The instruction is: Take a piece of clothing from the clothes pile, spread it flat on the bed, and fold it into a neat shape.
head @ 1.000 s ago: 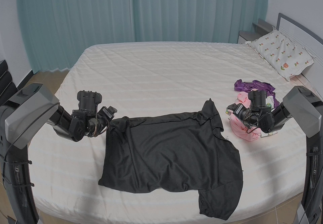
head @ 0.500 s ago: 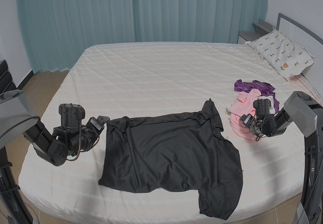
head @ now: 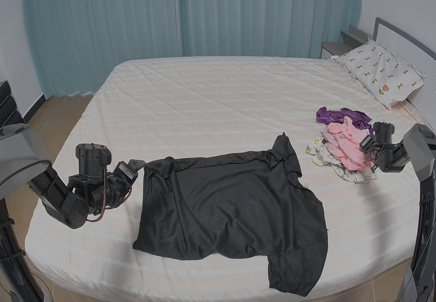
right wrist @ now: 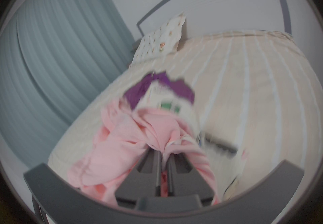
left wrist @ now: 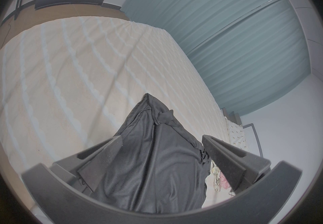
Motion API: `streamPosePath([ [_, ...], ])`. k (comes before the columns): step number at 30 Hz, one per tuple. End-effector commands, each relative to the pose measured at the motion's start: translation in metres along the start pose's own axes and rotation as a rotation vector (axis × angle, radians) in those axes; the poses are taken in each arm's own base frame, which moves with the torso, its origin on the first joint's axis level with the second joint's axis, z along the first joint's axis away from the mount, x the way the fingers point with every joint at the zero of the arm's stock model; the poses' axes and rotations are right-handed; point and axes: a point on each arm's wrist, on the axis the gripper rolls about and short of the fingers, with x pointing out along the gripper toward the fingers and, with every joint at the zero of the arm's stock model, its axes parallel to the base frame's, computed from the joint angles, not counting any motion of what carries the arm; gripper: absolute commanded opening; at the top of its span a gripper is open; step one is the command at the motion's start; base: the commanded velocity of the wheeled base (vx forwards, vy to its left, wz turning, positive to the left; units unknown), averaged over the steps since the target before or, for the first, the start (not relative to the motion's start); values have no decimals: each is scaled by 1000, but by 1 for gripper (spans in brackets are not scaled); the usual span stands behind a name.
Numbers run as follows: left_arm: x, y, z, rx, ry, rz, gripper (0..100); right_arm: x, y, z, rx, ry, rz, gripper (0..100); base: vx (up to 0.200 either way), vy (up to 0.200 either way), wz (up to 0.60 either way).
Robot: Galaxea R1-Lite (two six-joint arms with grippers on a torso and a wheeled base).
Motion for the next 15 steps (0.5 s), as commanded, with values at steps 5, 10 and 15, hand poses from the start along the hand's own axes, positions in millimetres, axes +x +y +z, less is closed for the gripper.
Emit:
streamPosePath([
  [5, 4, 9, -6, -26, 35, 22, 100, -29, -28, 51, 21, -7, 58, 0, 0, 0, 0],
  [10, 2, 10, -8, -22, 41, 29, 100, -45, -35, 21, -68, 88, 126, 100, 0, 0, 0],
  [15, 0, 12, -8, -18, 43, 33, 100, -91, -31, 32, -167, 140, 210, 100, 0, 0, 0],
])
